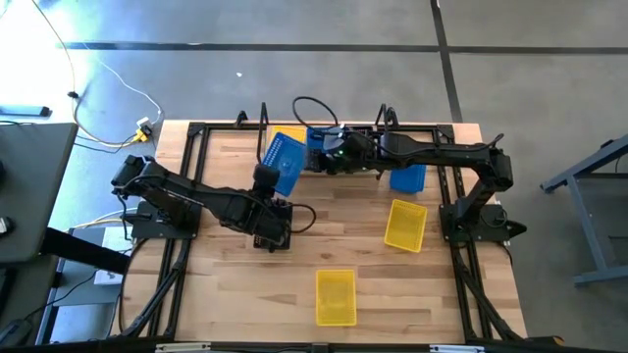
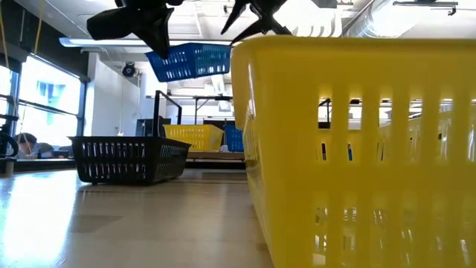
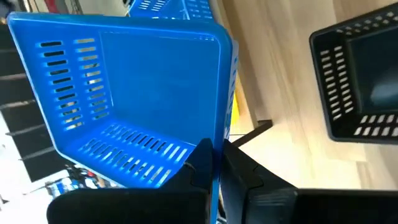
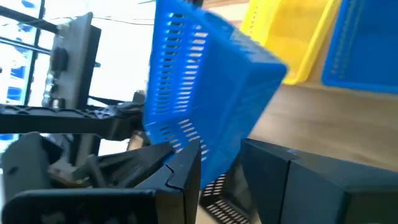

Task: Stack baskets on shelf by color
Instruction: Stack the left blue basket on the blue basket on the shelf

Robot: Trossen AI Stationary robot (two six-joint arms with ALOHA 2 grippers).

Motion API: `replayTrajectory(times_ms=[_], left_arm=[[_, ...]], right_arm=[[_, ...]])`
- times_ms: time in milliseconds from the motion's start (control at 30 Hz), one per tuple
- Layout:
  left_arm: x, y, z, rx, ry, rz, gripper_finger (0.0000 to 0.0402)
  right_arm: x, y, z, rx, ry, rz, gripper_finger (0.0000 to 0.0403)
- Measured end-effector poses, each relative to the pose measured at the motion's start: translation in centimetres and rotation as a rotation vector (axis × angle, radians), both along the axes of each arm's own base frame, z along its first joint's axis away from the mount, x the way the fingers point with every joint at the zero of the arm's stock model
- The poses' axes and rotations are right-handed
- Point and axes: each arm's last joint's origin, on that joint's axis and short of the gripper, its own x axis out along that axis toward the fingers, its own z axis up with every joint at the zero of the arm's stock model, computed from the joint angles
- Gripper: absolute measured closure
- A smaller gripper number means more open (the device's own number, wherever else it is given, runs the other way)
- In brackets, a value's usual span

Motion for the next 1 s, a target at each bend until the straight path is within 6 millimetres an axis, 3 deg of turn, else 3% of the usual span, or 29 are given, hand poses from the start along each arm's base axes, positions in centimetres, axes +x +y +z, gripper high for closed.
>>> replayTrajectory(times_ms=[1000], left_arm=[[-0.1,-1.0,0.5,0.209,0.051,-0.106,0.0401]], right_arm=[[-0.1,-0.5,-0.3,0.05,-0.009,-0.2,0.0312]])
